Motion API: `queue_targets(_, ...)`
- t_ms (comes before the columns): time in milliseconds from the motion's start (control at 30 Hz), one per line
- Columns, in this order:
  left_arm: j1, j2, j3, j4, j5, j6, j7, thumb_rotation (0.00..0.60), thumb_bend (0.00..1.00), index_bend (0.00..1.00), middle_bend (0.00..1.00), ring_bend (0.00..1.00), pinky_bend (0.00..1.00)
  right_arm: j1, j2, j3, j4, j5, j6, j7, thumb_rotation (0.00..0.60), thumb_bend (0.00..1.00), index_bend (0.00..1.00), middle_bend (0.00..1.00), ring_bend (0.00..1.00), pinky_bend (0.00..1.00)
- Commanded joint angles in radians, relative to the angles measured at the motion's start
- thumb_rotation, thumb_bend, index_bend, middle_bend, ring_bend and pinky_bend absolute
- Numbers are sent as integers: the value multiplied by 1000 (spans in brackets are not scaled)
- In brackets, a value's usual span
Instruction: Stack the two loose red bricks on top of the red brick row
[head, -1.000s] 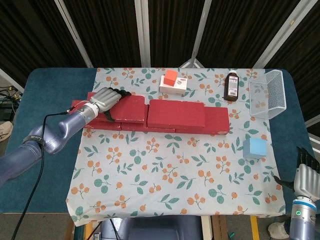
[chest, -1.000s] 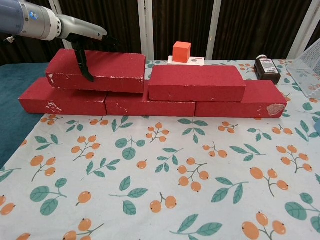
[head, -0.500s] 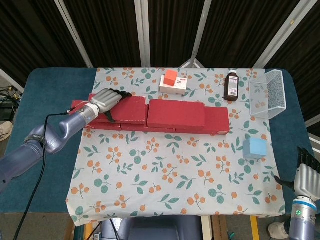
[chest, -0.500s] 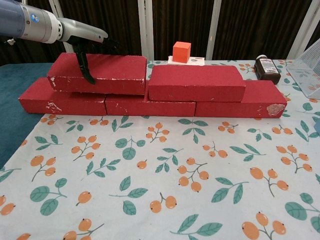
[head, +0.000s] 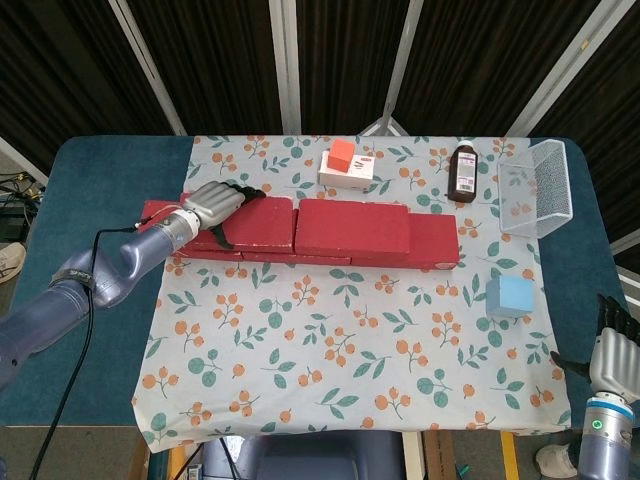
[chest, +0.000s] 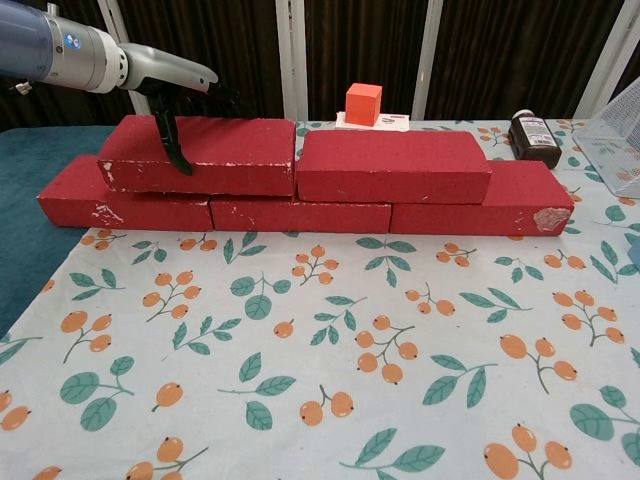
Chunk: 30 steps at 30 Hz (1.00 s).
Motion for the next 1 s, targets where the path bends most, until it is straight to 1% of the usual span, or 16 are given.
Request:
queue_targets(33, -4, -5, 5, 5, 2, 1, -6, 600, 33, 394, 325, 231, 302, 0, -2, 2, 0, 2, 3, -2, 600, 119, 0, 54, 29, 0)
queue_targets(1000, -23, -64, 55, 95, 18, 30, -88, 600, 33, 394, 324, 231, 302, 2, -17, 14, 2, 32, 20, -35, 600, 119, 0, 54, 40, 0)
